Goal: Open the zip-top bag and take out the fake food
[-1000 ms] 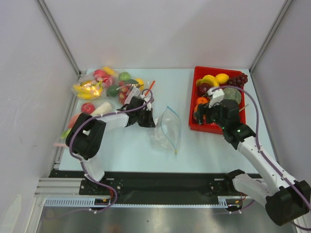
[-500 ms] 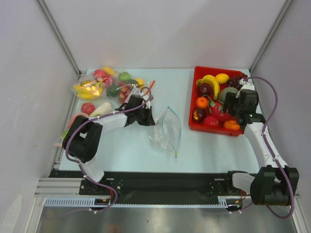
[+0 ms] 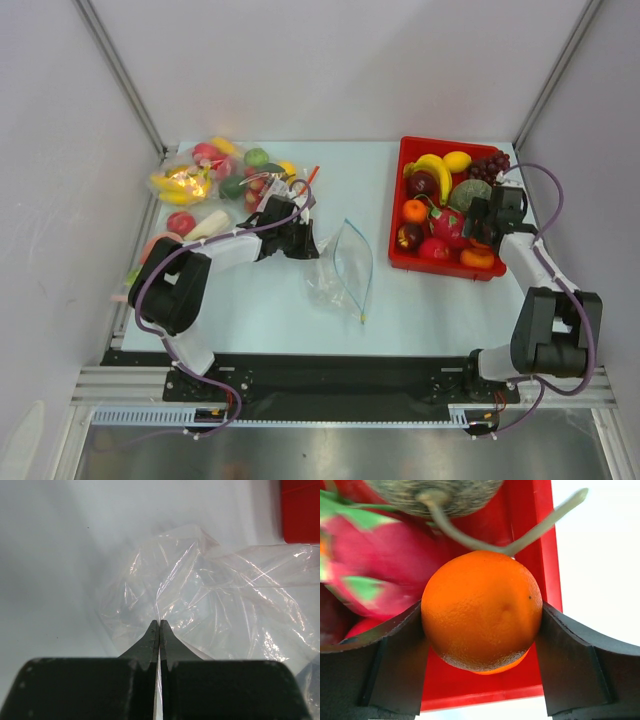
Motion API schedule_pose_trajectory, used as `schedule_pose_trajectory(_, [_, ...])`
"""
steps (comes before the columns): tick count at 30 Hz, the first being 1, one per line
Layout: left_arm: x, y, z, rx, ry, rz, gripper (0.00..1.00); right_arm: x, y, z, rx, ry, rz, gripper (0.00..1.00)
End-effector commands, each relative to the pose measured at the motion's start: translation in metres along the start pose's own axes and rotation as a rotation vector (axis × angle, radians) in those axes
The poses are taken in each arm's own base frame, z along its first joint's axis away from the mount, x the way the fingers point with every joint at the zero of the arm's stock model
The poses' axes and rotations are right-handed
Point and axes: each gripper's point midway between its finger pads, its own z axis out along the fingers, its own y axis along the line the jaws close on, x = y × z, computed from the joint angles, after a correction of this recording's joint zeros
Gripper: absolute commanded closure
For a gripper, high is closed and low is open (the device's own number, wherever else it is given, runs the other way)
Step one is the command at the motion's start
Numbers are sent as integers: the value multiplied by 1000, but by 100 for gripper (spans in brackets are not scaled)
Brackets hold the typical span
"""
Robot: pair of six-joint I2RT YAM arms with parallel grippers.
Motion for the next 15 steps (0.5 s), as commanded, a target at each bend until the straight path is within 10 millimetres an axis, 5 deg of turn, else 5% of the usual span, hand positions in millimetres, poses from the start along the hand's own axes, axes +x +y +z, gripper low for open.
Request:
schedule_pose_trajectory(1, [-13,-9,-10,14,-44,49,100,-29,-5,9,32,-74,38,67])
schedule_pose_trajectory(12, [-11,-5,-8,3,-29,48,100,-34,-18,37,99,-73,21,68])
schedule_pose_trajectory(15, [-11,-5,-8,0,-30,49,100,-28,-21,43,120,-46,14,61])
